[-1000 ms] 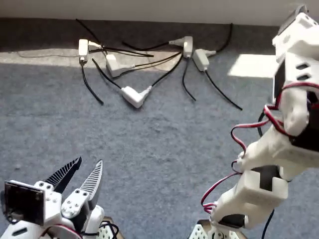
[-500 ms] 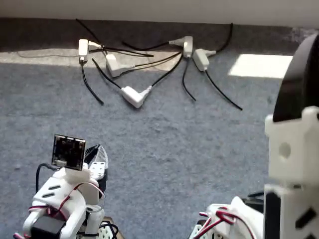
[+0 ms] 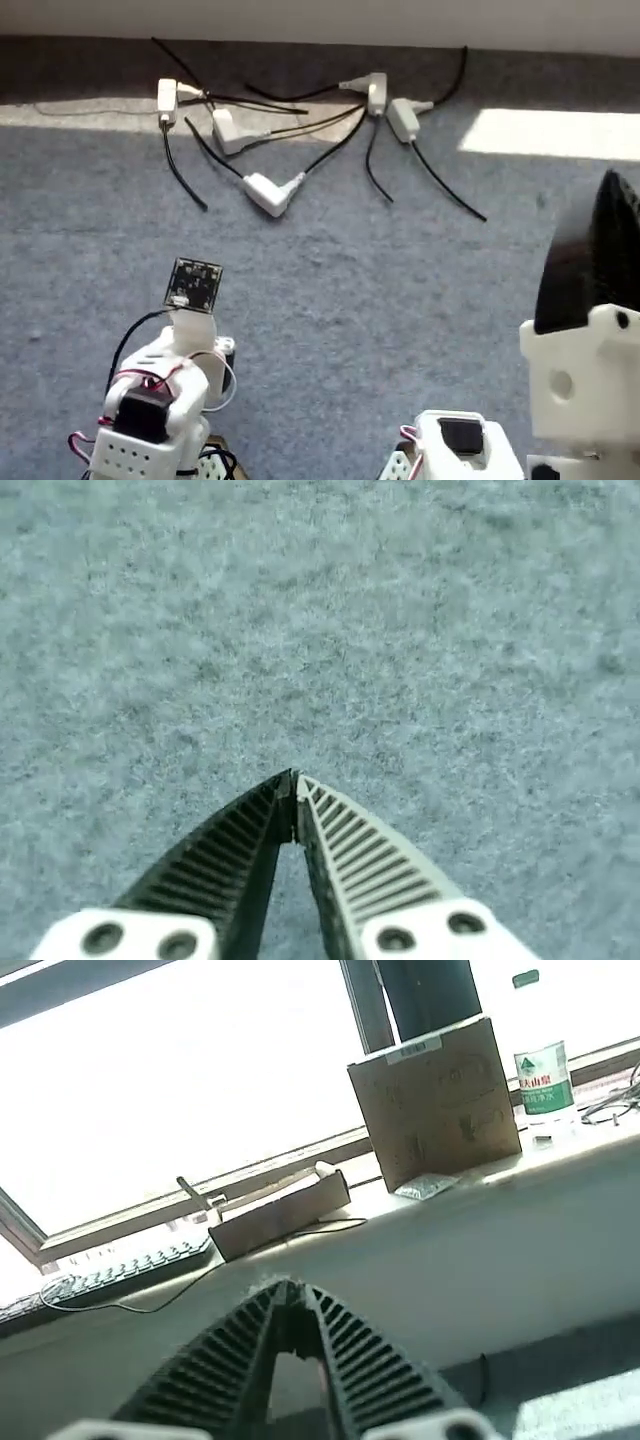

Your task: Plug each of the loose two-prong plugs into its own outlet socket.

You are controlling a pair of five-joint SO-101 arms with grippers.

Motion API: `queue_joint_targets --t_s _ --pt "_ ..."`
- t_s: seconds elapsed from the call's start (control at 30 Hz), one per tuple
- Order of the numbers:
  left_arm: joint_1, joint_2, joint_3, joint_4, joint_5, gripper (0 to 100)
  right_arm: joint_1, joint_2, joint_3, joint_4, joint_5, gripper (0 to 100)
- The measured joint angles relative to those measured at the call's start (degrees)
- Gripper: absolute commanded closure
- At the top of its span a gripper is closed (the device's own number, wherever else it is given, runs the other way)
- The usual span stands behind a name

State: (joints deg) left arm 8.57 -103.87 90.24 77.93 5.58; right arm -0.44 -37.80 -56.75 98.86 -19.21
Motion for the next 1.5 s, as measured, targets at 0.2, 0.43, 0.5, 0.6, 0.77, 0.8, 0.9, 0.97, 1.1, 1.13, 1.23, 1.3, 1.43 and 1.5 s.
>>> queue_joint_targets --t_s 0.2,0.43,0.5,0.6,0.77,0.8,0.9,0.97,1.1,1.13,1.23,1.3,1.43,1.5 --pt "0.0 0.0 3.25 0.0 0.0 99 -0.18 -13.27 37.71 0.0 0.0 99.0" --pt "-4.13 -0.09 5.27 -1.32 0.0 99 -0.18 -22.51 79.74 -6.07 7.38 99.0" --pt "-5.98 0.0 5.27 -2.11 0.0 99 -0.18 -25.05 90.29 -10.46 14.33 99.1" --pt "-7.3 0.0 5.36 -2.73 0.0 99 -0.09 -29.71 104.44 -15.74 24.26 99.1" --pt "-7.38 0.0 5.45 -2.73 0.0 99 2.46 -41.05 119.82 -21.71 24.44 99.1" --pt "-7.38 0.0 5.54 -2.73 0.0 99 3.08 -43.78 122.02 -23.03 23.56 99.1" --pt "-7.38 0.0 5.54 -2.73 0.0 99 3.34 -52.75 130.64 -25.05 21.89 99.1" --pt "-7.38 0.0 5.63 -2.73 0.0 99 3.25 -58.73 136.97 -25.85 21.8 99.1" --pt "-7.38 0.0 5.89 -2.73 0.0 99 3.52 -65.67 149.01 -27.34 21.27 99.1" --pt "-7.38 0.0 5.89 -2.73 0.0 99 3.52 -65.58 150.51 -28.31 21.27 99.1" --pt "-7.38 0.0 5.89 -2.73 0.0 99 3.52 -65.58 151.65 -29.98 21.19 99.1" --pt "-7.38 0.0 5.89 -2.73 0.0 99 3.52 -65.58 151.65 -30.15 21.19 99.1" --pt "-7.47 0.0 5.89 -2.55 0.0 99 3.16 -65.58 151.65 -30.07 22.77 99.1" --pt "-7.47 0.0 5.89 -2.55 0.0 99 1.32 -65.67 151.65 -30.07 23.82 99.1"
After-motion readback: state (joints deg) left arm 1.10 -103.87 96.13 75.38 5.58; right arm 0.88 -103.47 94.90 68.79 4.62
